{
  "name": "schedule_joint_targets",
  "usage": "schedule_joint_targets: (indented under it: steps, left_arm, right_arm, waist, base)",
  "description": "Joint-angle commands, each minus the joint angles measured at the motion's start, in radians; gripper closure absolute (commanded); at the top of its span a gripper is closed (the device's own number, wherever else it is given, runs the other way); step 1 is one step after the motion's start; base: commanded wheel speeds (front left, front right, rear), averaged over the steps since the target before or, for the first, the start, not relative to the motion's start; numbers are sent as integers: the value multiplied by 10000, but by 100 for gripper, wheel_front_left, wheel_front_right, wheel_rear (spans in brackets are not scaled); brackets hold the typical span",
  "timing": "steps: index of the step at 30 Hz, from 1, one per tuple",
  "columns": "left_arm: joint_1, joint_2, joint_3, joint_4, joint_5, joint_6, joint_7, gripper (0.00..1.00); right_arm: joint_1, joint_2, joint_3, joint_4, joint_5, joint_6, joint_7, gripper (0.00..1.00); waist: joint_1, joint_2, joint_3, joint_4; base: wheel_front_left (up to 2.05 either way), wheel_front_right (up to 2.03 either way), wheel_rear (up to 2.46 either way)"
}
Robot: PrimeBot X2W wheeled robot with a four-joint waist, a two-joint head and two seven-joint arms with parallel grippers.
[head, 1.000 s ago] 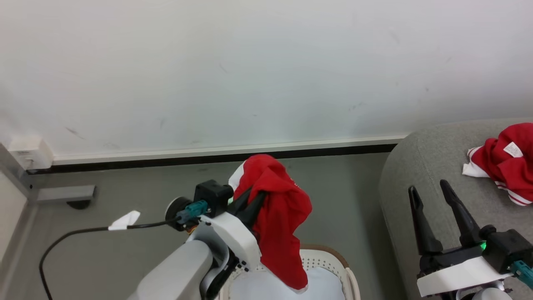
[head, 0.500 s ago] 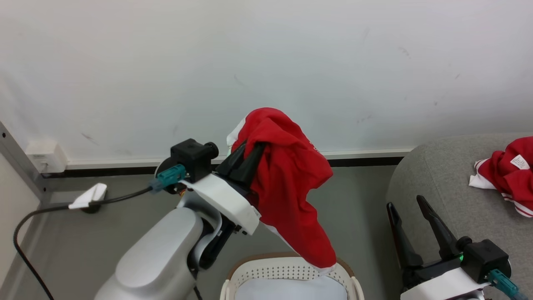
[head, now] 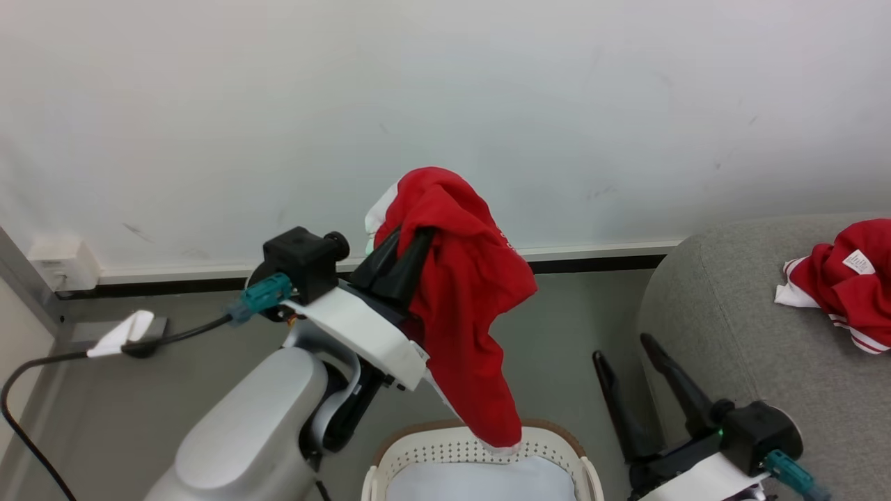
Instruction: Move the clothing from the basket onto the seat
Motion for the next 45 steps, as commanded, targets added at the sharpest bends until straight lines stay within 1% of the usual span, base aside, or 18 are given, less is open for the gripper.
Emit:
schedule_joint_targets:
  steps: [1, 5, 6, 8, 14, 16, 19, 25, 31, 37, 38, 39, 40, 41, 45]
  left_arm:
    - [122, -6, -28, -57, -10, 44, -41, 100]
    - [197, -84, -123, -82, -22, 56, -38, 100]
    - [211, -128, -191, -79, -18, 41, -30, 100]
    - [224, -153, -229, -73, -17, 31, -19, 100]
    - [281, -337, -461, -27, 11, -12, 16, 100]
    - [279, -408, -551, -34, 20, -18, 38, 100]
    - [287, -512, -695, -82, 26, -70, 77, 100]
    - [329, -715, -1038, -139, 101, -174, 139, 100]
    - [438, -953, -1393, -248, 133, -254, 253, 100]
    - [499, -1022, -1554, -362, 41, -273, 325, 100]
    - [512, -1016, -1569, -379, 30, -270, 335, 100]
    - [521, -1009, -1582, -400, 16, -264, 349, 100]
    - [528, -1003, -1592, -419, -1, -253, 345, 100]
    - [530, -992, -1599, -436, -17, -242, 346, 100]
    - [598, -937, -1588, -433, -70, -187, 353, 100]
  right_arm:
    - [-117, -51, 146, 78, 99, -4, 8, 0]
    - [-300, -73, 839, 219, 213, -4, 9, 0]
    - [-403, -74, 1169, 325, 263, -4, 9, 0]
    - [-461, -60, 1334, 370, 294, -4, 8, 0]
    - [-808, 27, 2546, 733, 497, -4, 8, 0]
    - [-943, 93, 2744, 1016, 580, -4, 9, 0]
    - [-1219, 278, 3011, 1821, 749, -4, 9, 0]
    - [-1943, 580, 3394, 2972, 1009, -4, 9, 0]
    - [-2421, 725, 3368, 3783, 1277, -4, 9, 0]
    - [-2599, 763, 3186, 4343, 1327, -4, 8, 0]
    - [-2604, 766, 3174, 4359, 1340, -4, 8, 4]
    - [-2601, 768, 3163, 4361, 1354, -4, 8, 55]
    - [-2589, 767, 3159, 4307, 1399, -4, 8, 85]
    - [-2568, 769, 3152, 4237, 1440, -4, 8, 100]
    - [-2465, 765, 3079, 4054, 1565, -4, 8, 100]
  waist:
    - [1, 0, -3, 3]
    - [1, 0, -30, 26]
    - [1, 0, -49, 60]
    - [1, 0, -62, 81]
    - [1, 0, -134, 274]
    - [1, 0, -150, 371]
    - [1, 0, -188, 530]
    - [1, 0, -286, 956]
    - [1, 0, -389, 1409]
    - [1, 0, -470, 1752]
    - [1, 0, -484, 1793]
    - [1, 0, -496, 1824]
    - [1, 0, -504, 1850]
    - [1, 0, -508, 1875]
    - [1, 0, -516, 1912]
  base:
    - [0, 0, 0]
    - [0, 0, 0]
    - [0, 0, 0]
    - [0, 0, 0]
    - [0, 0, 0]
    - [0, 0, 0]
    - [0, 0, 0]
    - [0, 0, 0]
    - [0, 0, 0]
    - [0, 0, 0]
    - [0, 0, 0]
    - [0, 0, 0]
    - [0, 0, 0]
    - [0, 0, 0]
    - [0, 0, 0]
